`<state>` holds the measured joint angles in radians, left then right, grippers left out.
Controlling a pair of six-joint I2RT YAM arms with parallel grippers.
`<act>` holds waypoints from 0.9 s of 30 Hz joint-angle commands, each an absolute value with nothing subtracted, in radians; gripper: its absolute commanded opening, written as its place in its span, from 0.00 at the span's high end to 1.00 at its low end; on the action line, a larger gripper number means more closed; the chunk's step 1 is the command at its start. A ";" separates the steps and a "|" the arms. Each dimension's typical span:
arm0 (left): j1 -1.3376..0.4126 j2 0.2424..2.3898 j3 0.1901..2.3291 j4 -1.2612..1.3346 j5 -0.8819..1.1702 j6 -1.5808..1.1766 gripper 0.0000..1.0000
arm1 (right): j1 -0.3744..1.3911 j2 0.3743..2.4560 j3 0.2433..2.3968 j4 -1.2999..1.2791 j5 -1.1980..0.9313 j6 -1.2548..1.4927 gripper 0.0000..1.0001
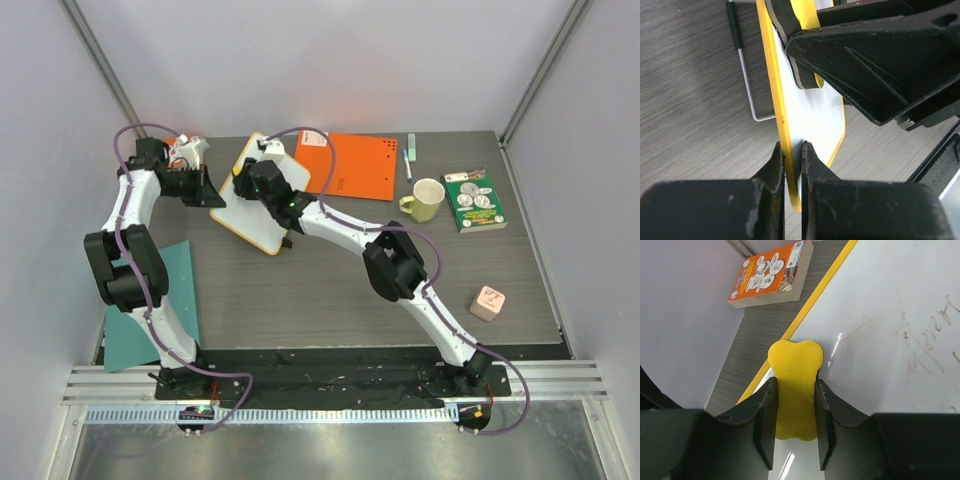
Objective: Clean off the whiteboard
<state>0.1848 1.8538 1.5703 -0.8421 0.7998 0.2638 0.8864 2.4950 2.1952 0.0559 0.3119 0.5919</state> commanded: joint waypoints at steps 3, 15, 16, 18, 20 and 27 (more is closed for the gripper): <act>0.126 1.832 1.637 -0.919 0.879 0.471 1.00 | 0.824 2.595 2.193 -0.146 0.230 0.667 0.99; 0.126 1.825 1.637 -0.916 0.881 0.472 1.00 | 0.721 2.663 2.151 -0.336 0.198 0.759 0.99; 0.124 1.821 1.638 -0.916 0.881 0.471 1.00 | 0.718 2.663 2.142 -0.333 0.183 0.770 0.99; 0.126 1.818 1.638 -0.917 0.879 0.471 1.00 | 0.718 2.666 2.126 -0.331 0.161 0.778 0.99; 0.124 1.813 1.640 -0.922 0.881 0.469 1.00 | 0.722 2.655 2.100 -0.331 0.141 0.785 0.99; 0.124 1.802 1.631 -0.913 0.893 0.462 1.00 | 0.778 2.596 2.054 -0.281 0.084 0.693 0.99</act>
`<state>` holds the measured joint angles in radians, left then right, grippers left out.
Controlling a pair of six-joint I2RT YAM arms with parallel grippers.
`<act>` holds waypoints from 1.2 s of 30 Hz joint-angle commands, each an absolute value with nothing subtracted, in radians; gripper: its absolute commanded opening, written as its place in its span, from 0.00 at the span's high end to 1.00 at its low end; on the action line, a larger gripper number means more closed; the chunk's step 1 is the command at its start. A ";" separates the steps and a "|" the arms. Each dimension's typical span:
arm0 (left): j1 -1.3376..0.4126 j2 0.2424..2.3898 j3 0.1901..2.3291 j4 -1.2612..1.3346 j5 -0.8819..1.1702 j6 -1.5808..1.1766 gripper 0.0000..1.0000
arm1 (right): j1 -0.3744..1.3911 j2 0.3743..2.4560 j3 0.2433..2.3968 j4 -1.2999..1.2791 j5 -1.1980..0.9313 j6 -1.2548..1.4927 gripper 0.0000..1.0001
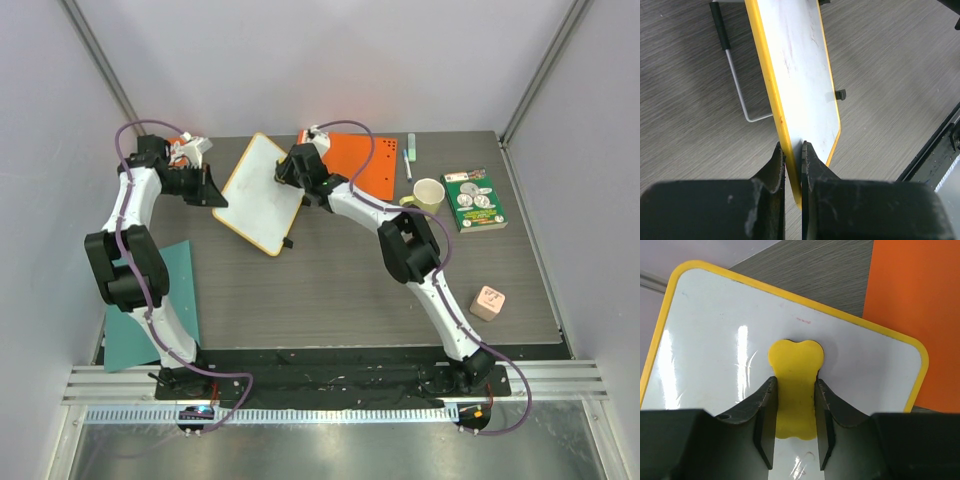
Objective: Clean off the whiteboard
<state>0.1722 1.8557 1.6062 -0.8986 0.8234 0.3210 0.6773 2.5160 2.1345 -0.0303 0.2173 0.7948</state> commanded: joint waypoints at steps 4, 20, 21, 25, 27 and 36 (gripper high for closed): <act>0.123 1.805 1.629 -0.910 0.899 0.456 1.00 | 0.827 2.597 2.098 -0.256 0.025 0.652 0.99; 0.123 1.798 1.623 -0.910 0.891 0.450 1.00 | 1.023 2.519 2.043 -0.117 -0.110 0.635 0.99; 0.123 1.799 1.623 -0.908 0.893 0.448 1.00 | 1.031 2.513 2.031 -0.092 -0.110 0.640 0.99; 0.121 1.798 1.623 -0.899 0.897 0.437 1.00 | 1.051 2.505 1.987 -0.048 -0.083 0.660 0.99; 0.121 1.798 1.624 -0.899 0.897 0.439 1.00 | 1.048 2.508 1.990 -0.041 -0.051 0.667 0.99; 0.123 1.783 1.626 -0.911 0.887 0.446 1.00 | 0.915 2.445 1.918 -0.072 0.182 0.742 0.99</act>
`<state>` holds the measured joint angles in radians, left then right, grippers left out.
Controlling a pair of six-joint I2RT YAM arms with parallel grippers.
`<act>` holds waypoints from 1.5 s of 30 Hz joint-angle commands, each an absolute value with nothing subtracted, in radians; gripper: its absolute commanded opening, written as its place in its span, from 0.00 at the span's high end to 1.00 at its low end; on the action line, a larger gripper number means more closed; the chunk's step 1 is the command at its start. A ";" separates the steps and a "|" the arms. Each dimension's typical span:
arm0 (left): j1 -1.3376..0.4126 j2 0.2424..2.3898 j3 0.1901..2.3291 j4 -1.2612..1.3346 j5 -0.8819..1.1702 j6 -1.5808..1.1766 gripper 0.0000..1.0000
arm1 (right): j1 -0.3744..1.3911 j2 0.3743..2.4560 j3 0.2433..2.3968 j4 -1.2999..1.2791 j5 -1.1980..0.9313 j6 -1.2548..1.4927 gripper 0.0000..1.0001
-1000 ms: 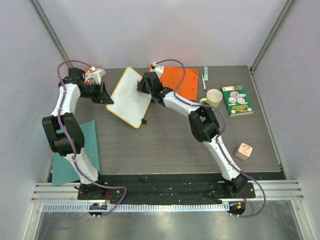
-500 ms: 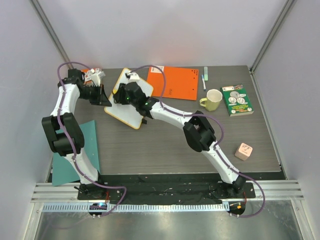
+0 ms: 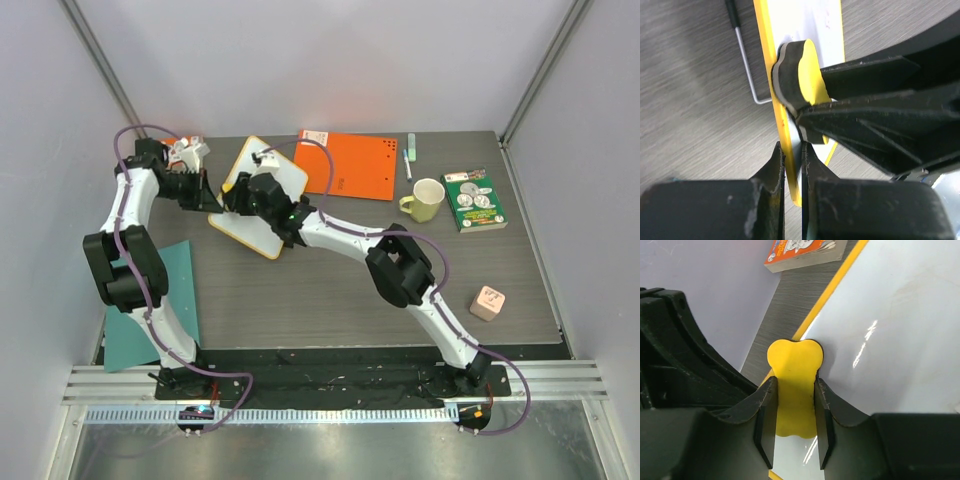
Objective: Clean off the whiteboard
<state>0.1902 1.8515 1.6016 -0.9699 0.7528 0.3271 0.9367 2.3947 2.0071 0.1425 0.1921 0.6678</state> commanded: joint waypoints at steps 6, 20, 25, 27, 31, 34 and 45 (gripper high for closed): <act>0.121 1.778 1.626 -0.910 0.894 0.442 1.00 | 0.819 2.424 1.899 -0.149 0.275 0.767 0.99; 0.123 1.776 1.643 -0.919 0.887 0.448 1.00 | 0.712 2.576 2.099 -0.245 0.175 0.752 0.99; 0.121 1.781 1.643 -0.923 0.893 0.448 1.00 | 0.782 2.514 1.955 -0.187 0.101 0.713 0.99; 0.120 1.779 1.643 -0.919 0.896 0.445 1.00 | 0.825 2.479 1.890 -0.149 0.074 0.709 0.99; 0.120 1.775 1.643 -0.919 0.896 0.442 1.00 | 0.894 2.438 1.790 -0.095 -0.021 0.745 0.99; 0.118 1.772 1.640 -0.920 0.890 0.448 1.00 | 0.940 2.404 1.730 -0.029 -0.073 0.750 0.99; 0.117 1.761 1.643 -0.943 0.881 0.466 1.00 | 0.901 2.368 1.695 0.064 -0.034 0.785 0.99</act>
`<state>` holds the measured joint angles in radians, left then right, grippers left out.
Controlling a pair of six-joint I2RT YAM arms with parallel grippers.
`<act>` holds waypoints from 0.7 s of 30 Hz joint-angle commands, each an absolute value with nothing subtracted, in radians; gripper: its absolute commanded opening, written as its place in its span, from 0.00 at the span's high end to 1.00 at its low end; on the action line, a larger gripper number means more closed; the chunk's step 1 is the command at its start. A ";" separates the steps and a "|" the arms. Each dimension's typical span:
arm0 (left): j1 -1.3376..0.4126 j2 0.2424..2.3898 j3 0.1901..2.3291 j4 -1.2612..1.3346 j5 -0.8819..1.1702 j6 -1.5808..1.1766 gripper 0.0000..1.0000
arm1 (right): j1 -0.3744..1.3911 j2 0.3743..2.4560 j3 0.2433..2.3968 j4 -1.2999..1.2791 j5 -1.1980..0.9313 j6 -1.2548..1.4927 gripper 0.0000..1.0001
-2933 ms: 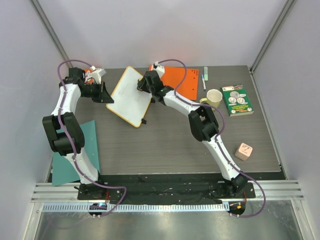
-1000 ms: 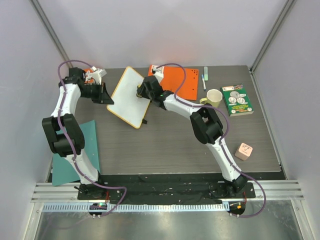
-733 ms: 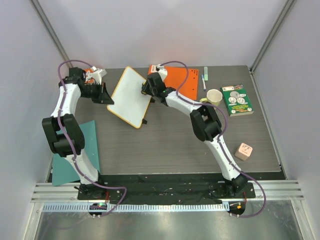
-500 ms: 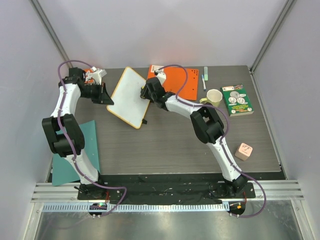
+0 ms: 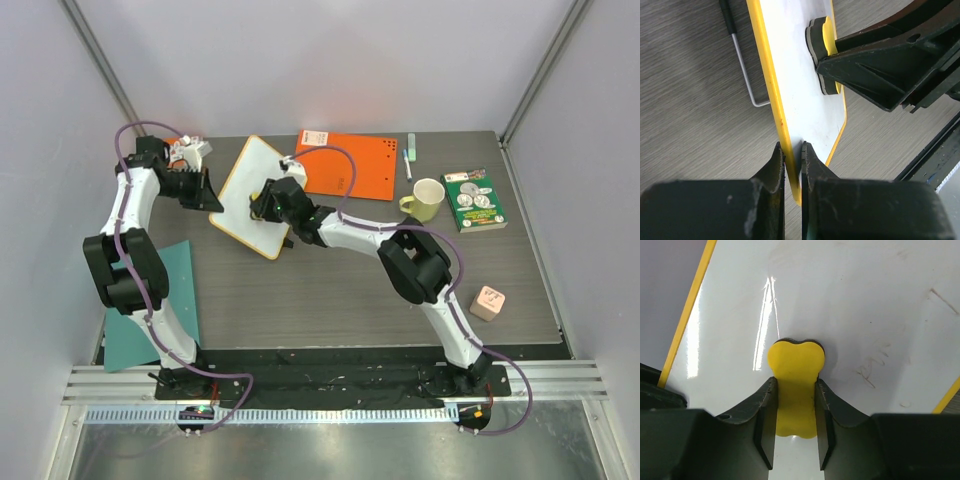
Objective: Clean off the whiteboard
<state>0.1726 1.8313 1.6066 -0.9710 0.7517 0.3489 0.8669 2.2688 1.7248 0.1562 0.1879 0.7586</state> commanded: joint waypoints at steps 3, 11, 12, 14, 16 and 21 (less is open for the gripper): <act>0.117 1.763 1.644 -0.945 0.879 0.465 1.00 | 0.836 2.390 1.773 0.032 -0.005 0.766 0.99; 0.115 1.766 1.643 -0.940 0.887 0.462 1.00 | 0.703 2.584 2.086 -0.115 -0.023 0.753 0.99; 0.114 1.761 1.643 -0.942 0.887 0.462 1.00 | 0.689 2.615 2.159 -0.117 -0.049 0.758 0.99; 0.114 1.753 1.641 -0.943 0.884 0.468 1.00 | 0.658 2.669 2.253 -0.161 -0.092 0.761 0.99; 0.109 1.743 1.638 -0.943 0.884 0.463 1.00 | 0.644 2.746 2.390 -0.228 -0.087 0.753 0.99; 0.106 1.740 1.635 -0.940 0.880 0.463 1.00 | 0.646 2.737 2.318 -0.232 -0.133 0.744 0.99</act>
